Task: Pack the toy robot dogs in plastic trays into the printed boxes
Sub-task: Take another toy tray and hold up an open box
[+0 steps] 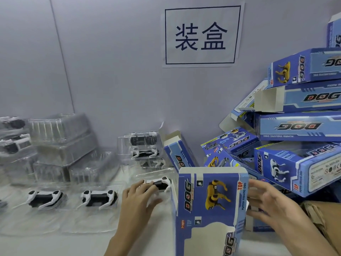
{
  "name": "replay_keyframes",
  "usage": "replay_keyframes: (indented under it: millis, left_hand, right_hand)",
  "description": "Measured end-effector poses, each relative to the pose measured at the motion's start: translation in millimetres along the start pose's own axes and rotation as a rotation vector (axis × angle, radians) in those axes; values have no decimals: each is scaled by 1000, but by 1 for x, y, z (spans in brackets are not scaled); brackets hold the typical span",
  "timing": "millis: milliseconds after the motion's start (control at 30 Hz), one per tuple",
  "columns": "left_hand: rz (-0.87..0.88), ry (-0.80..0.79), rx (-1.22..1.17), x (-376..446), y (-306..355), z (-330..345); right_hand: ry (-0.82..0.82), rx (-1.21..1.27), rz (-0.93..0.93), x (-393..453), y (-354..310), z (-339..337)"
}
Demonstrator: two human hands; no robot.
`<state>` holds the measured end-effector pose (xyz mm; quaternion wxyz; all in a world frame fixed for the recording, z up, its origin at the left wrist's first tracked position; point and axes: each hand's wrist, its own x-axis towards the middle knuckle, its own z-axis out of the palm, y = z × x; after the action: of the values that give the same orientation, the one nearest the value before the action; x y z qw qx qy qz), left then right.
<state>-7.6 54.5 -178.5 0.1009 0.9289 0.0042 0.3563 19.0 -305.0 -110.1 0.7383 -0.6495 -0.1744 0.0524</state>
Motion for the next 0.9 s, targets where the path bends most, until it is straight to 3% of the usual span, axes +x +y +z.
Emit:
replay_keyframes:
  millis: [300,467,700,900]
  left_hand:
    - [-68,232,-345,32,27,-65]
    - [61,336,-437,61,64,-98]
    - [243,358,-282,95,101,-98]
    - [547,468,14,111,89,-85]
  right_hand:
    - [141,265,-121,-4,-16,7]
    - [168,362,-213,2,-26,27]
    - [68,-14,-264,26,-75,53]
    - [-18,-239,-72,54,-101,65]
